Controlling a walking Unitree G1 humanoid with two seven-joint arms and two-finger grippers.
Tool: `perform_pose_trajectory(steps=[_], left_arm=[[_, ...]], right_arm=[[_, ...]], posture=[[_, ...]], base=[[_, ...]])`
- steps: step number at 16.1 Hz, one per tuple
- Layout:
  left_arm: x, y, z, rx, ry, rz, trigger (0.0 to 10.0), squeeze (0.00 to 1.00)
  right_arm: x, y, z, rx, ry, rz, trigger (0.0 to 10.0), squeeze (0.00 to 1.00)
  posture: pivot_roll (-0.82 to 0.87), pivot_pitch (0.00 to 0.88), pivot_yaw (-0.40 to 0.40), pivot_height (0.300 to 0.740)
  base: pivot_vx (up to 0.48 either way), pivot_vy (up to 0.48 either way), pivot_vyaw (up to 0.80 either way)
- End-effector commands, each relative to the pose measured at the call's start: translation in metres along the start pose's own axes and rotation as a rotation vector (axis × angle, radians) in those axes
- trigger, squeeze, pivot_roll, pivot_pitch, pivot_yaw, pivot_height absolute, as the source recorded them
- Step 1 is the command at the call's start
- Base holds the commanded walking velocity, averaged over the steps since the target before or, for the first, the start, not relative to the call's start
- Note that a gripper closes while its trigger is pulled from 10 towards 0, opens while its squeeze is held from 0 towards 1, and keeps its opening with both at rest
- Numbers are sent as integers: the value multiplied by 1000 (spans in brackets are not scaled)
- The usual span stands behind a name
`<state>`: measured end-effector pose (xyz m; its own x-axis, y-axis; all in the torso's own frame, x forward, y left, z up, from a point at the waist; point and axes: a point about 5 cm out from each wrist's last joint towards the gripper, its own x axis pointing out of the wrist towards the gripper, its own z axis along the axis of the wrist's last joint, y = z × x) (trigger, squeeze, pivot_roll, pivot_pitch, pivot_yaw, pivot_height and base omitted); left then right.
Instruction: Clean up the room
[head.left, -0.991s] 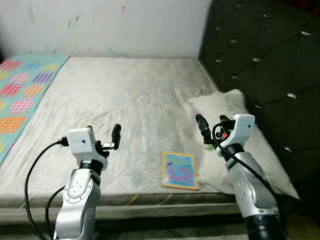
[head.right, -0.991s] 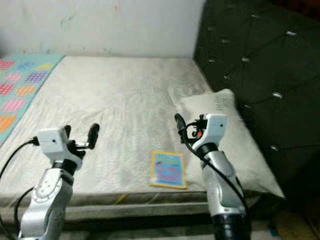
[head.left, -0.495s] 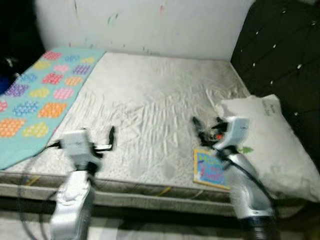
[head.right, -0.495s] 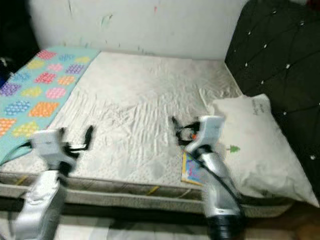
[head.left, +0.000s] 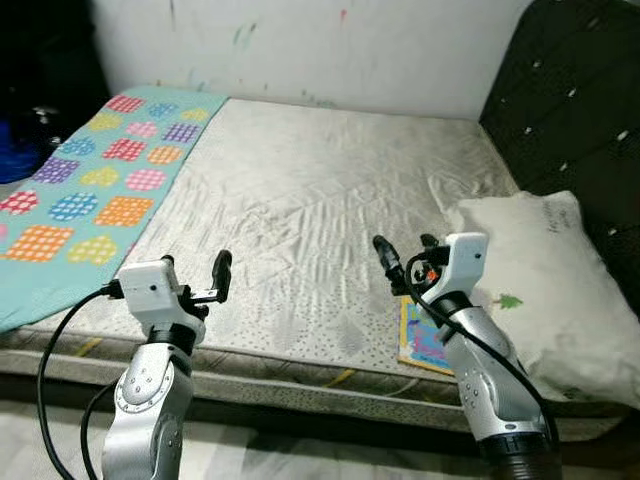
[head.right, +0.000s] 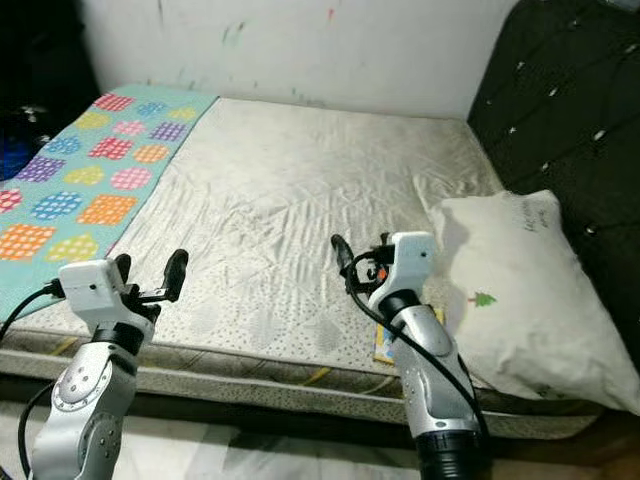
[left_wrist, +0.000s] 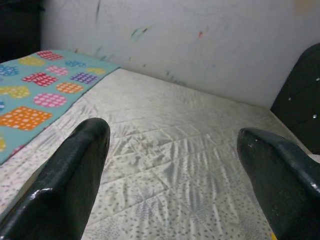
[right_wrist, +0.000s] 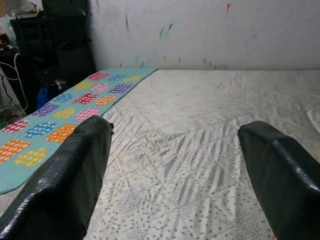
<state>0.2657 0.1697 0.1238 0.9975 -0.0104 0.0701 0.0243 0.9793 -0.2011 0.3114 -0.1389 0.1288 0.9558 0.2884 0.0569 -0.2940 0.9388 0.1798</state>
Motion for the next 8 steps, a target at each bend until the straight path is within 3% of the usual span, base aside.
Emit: perform_pose_trajectory(steps=[1,8], left_arm=[[0,-2,5,-4,-20,-15,10000,0],[0,-3,5,-9,-15,-27,10000,0]], right_arm=[[-1,-2,5,-15,-13,-5,10000,0],[-1,-3,4,-22,-12,-12,10000,0]], posture=[[18,8,-41,740],[17,13,-40,740]], base=[[259,0,0],[269,0,0]])
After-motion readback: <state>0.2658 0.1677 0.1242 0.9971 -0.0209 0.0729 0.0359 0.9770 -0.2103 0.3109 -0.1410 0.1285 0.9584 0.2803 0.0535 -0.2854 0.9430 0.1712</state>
